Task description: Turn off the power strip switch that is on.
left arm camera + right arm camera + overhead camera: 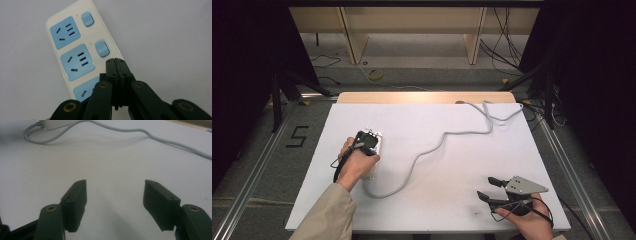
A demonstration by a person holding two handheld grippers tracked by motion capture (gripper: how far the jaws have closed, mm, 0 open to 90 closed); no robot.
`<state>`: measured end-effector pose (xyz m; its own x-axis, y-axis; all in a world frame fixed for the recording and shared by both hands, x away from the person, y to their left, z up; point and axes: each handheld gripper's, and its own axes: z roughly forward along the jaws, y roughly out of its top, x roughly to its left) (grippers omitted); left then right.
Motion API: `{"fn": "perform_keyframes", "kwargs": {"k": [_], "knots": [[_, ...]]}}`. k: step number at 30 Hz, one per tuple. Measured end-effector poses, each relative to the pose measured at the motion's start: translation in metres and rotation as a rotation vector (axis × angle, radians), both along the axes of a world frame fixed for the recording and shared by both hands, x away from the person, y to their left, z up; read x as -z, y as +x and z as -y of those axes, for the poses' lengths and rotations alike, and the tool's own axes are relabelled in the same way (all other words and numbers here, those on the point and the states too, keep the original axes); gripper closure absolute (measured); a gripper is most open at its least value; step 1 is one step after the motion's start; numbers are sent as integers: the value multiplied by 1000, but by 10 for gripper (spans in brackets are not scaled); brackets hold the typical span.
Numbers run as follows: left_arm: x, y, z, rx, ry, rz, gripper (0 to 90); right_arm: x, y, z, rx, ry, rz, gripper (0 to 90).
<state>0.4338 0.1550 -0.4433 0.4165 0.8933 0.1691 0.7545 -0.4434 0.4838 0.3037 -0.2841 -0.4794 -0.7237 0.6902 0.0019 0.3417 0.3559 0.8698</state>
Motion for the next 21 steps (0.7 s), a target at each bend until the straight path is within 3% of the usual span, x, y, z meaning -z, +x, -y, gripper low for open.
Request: {"fn": "perform_keyframes", "kwargs": {"k": [16, 21], "knots": [[1, -6, -10, -11, -70, 39, 894, 0, 0, 0, 4, 8, -1, 364], [-4, -8, -13, -21, -105, 83, 893, 0, 0, 0, 6, 10, -2, 363]]}}
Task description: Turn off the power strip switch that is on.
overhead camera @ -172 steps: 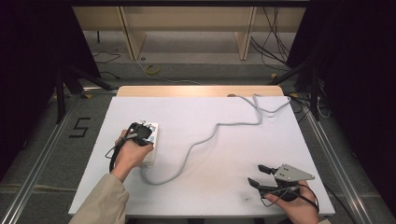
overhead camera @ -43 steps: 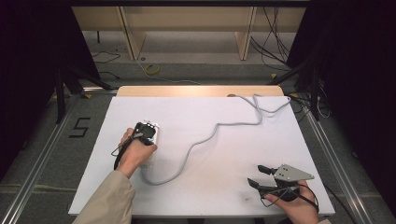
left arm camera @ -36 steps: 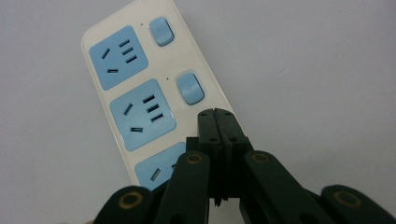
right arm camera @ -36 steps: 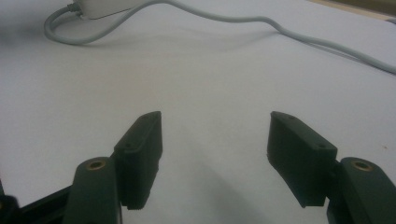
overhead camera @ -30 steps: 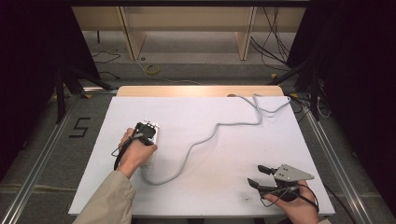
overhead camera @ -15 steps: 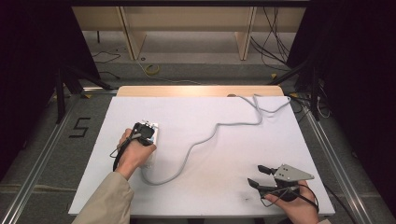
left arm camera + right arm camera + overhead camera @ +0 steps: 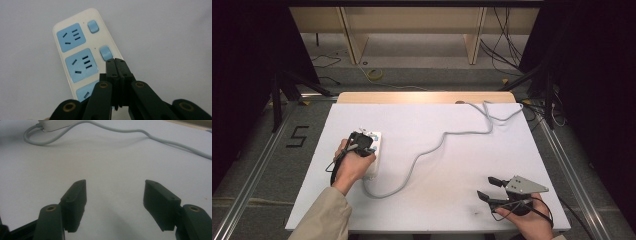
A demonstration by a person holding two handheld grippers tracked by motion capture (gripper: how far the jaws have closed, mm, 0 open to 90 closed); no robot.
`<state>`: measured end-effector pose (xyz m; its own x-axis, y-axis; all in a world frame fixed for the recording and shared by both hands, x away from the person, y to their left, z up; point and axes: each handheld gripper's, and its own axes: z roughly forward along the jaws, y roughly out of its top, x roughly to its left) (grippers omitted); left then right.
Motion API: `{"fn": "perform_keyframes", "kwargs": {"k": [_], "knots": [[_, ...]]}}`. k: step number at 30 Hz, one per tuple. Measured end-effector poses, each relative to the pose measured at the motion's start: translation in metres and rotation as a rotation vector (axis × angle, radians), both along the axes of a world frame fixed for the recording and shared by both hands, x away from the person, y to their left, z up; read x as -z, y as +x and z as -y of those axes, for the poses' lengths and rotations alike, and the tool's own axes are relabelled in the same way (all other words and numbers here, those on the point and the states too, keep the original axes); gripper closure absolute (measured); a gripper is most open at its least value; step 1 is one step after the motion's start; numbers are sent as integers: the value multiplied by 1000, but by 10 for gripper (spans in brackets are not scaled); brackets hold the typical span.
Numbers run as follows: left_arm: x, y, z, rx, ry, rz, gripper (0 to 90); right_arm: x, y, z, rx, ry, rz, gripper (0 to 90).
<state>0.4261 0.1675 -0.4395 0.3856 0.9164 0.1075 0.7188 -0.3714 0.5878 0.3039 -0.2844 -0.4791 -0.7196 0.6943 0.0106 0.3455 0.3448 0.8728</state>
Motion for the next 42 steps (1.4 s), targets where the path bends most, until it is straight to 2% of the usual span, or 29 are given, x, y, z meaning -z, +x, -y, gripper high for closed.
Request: {"fn": "perform_keyframes", "kwargs": {"k": [2, 6, 10, 16, 25, 31, 34, 37, 40, 42], "knots": [[0, -1, 0, -1, -6, 10, 864, 0, 0, 0, 0, -2, 0, 363], [-3, -3, -2, 3, -3, 27, 863, 0, 0, 0, 0, -1, 0, 363], [-6, -5, -4, 10, -26, 68, 818, 0, 0, 0, 1, -3, -1, 363], [-13, -9, -9, 16, -89, 148, 735, 0, 0, 0, 1, -3, -2, 363], [-21, -17, -12, 41, -174, 221, 568, 0, 0, 0, 3, -2, -1, 363], [-22, -21, -17, 56, -194, 224, 424, 0, 0, 0, 6, -2, -4, 363], [-22, -24, -22, 35, -209, 225, 372, 1, 1, 0, 5, -1, -3, 362], [-22, -27, -26, 33, -212, 220, 338, 1, 1, 0, 6, 0, -4, 362], [-22, -30, -31, 53, -219, 224, 331, 1, 1, 1, 5, 0, -7, 362], [-22, -33, -33, 66, -223, 242, 320, 1, 1, 1, 8, -1, -8, 361]]}}
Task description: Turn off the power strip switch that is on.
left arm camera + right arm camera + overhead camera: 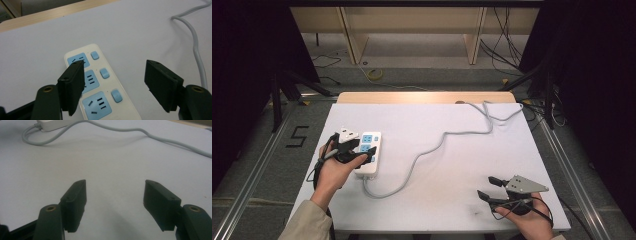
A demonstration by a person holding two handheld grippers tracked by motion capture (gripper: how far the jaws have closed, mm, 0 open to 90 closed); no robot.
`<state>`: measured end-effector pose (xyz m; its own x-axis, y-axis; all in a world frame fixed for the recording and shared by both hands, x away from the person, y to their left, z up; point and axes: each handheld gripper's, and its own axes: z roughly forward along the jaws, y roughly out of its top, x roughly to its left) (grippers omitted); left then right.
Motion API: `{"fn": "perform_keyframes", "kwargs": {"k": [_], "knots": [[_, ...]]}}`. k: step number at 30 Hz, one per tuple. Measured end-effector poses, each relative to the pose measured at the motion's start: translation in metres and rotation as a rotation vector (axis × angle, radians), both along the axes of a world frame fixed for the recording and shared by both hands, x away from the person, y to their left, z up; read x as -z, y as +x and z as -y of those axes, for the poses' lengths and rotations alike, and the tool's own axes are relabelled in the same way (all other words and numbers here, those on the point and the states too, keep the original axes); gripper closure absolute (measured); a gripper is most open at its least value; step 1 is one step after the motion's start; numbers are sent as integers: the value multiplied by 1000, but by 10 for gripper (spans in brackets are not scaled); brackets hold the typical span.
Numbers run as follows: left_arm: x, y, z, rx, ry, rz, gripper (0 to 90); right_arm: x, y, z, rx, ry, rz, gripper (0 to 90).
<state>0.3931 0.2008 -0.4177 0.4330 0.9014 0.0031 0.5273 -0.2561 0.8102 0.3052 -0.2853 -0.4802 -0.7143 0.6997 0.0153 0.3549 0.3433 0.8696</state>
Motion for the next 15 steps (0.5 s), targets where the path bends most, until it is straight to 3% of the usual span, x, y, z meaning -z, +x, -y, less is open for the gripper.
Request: {"fn": "perform_keyframes", "kwargs": {"k": [9, 15], "knots": [[0, -14, -8, 79, -12, 75, 305, 1, 1, 0, 9, -2, -3, 360], [-2, -25, -12, 106, -5, 125, 306, 1, 1, 0, 13, -3, -7, 360]]}}
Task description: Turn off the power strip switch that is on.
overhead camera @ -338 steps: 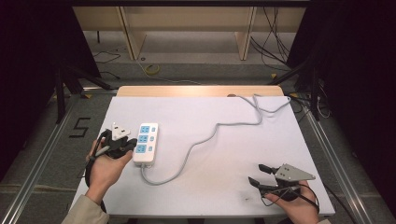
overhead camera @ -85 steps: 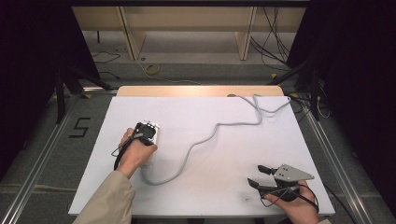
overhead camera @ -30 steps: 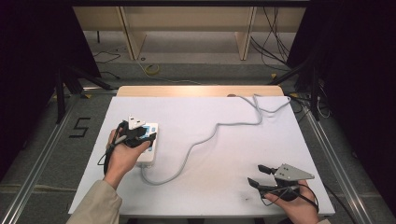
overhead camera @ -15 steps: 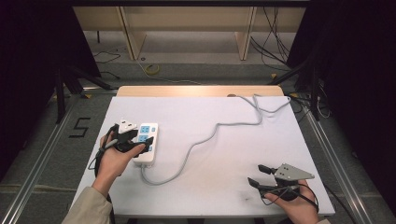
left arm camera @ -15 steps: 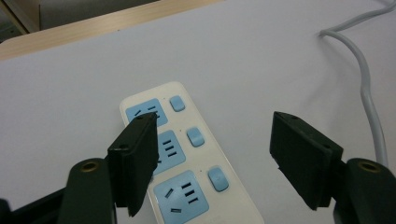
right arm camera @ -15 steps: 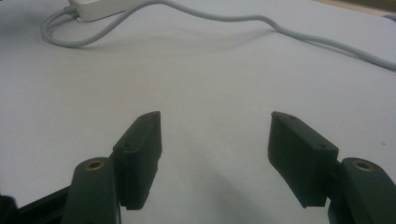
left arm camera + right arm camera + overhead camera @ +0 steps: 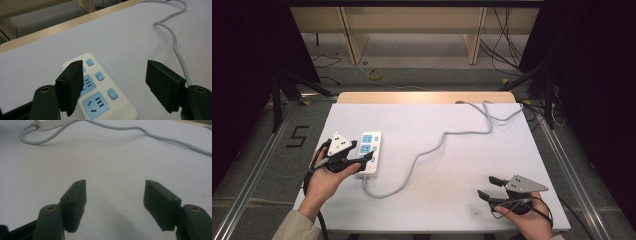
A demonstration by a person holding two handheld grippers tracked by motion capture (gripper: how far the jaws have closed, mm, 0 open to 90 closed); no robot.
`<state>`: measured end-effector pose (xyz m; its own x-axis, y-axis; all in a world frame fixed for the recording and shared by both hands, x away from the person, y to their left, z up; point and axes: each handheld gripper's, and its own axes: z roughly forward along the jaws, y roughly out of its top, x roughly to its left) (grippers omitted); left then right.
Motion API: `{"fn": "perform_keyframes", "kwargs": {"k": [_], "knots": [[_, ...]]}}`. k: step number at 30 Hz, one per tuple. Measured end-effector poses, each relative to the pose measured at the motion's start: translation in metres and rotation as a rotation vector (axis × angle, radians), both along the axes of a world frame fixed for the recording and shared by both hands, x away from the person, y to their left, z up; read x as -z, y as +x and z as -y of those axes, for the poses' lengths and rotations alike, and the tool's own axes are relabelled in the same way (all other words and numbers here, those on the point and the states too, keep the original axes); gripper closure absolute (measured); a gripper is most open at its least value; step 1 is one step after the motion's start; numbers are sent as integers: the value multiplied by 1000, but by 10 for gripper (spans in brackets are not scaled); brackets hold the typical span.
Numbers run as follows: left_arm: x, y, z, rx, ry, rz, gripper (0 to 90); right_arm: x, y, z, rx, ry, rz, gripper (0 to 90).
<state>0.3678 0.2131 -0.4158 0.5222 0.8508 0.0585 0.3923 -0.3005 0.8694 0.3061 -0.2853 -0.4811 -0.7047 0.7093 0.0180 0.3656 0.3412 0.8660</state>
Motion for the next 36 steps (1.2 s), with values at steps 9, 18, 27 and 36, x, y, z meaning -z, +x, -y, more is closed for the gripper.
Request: {"fn": "perform_keyframes", "kwargs": {"k": [9, 18, 27, 36], "knots": [[5, -15, -1, 58, 31, 21, 296, 0, 0, 0, 3, -4, -1, 360], [9, -27, -7, 91, 11, 33, 285, 0, 0, 0, 2, -10, 2, 359], [15, -36, -13, 99, 4, 42, 278, 0, 0, -1, 1, -13, 1, 360], [21, -42, -15, 119, 2, 55, 271, 0, 0, -1, 1, -13, 1, 359]]}}
